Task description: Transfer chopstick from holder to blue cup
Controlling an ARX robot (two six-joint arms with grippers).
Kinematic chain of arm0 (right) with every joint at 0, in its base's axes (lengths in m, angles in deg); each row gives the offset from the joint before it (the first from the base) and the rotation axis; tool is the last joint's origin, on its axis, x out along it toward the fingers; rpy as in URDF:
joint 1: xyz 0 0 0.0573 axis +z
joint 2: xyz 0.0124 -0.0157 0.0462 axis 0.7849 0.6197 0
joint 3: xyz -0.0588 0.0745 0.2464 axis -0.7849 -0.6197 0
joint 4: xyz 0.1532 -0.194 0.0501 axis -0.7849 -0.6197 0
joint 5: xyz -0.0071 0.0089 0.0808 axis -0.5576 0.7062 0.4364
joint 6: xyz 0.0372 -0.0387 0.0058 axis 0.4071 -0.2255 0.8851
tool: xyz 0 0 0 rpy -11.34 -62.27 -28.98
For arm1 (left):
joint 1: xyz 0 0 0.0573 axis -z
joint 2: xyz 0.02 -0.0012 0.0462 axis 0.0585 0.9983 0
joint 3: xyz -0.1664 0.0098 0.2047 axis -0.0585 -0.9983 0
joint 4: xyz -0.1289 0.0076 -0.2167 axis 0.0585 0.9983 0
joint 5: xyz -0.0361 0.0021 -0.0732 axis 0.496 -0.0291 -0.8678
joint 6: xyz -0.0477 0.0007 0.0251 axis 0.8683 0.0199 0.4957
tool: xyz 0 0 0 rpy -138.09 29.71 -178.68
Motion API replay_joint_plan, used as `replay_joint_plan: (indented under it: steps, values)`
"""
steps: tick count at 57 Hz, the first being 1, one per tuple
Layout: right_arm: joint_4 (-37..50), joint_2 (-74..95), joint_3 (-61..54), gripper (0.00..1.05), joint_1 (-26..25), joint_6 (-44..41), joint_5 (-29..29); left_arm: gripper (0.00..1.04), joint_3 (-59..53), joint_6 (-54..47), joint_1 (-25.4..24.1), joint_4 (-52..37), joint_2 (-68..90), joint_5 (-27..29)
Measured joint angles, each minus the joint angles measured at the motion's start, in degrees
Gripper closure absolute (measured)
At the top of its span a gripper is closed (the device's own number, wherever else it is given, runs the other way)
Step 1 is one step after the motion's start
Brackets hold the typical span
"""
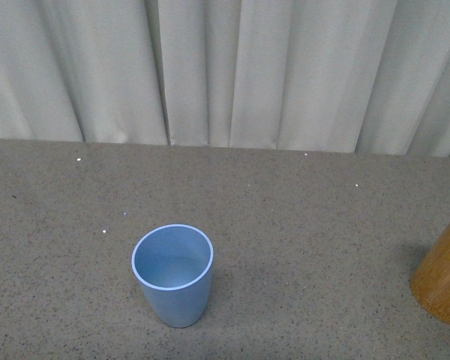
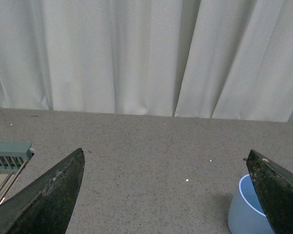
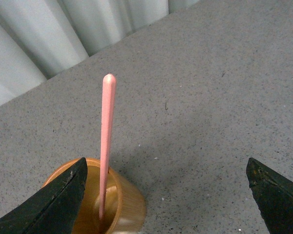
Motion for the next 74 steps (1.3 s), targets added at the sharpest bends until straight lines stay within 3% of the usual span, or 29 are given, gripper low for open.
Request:
replay_joint_plan:
  steps: [50,56,74]
  values:
    - [5.2,25.4,15.7,0.10,0.3,1.0,3.4,0.07,0.0,0.0,0.0,0.0,0.0,0.0]
    - [5.4,26.3,16.1,0.24,0.4,1.0,2.3,0.07,0.0,0.0,0.0,0.0,0.0,0.0]
    - [7.7,27.1,15.6,0.79,0.4,1.9,3.7,0.07,0.0,0.0,0.0,0.0,0.0,0.0]
